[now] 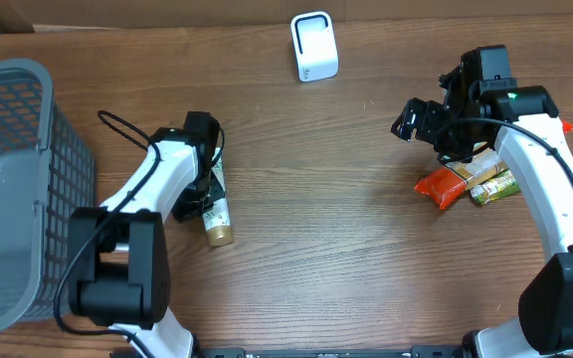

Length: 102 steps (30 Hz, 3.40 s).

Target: Scan the item barcode

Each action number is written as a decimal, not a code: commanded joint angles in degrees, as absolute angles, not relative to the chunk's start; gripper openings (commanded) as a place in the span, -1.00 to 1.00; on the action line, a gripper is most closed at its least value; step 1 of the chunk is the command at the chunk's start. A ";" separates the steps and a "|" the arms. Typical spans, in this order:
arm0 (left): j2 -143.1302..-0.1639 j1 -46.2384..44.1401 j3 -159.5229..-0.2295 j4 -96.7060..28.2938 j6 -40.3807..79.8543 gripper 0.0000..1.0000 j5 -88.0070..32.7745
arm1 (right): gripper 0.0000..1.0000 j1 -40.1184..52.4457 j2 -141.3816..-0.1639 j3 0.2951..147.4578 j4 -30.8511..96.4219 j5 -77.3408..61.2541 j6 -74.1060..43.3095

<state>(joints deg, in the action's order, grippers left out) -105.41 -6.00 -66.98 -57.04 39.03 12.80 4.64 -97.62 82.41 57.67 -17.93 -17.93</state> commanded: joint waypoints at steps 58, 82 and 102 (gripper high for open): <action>-97.43 -1.52 -114.76 -77.65 24.38 0.99 0.86 | 0.72 41.23 -121.23 88.31 31.38 -11.40 9.02; -97.43 -1.52 -114.76 -77.76 24.38 0.99 0.84 | -0.57 40.62 -122.76 88.23 43.13 -9.02 -11.62; -97.43 -1.52 -114.76 -77.73 24.38 0.99 0.84 | 0.58 31.79 -117.16 92.14 51.22 -21.23 -10.28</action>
<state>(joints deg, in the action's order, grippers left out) -96.99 -1.50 -114.32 -77.80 25.26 0.49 33.61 -119.28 90.61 51.57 -14.35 -16.91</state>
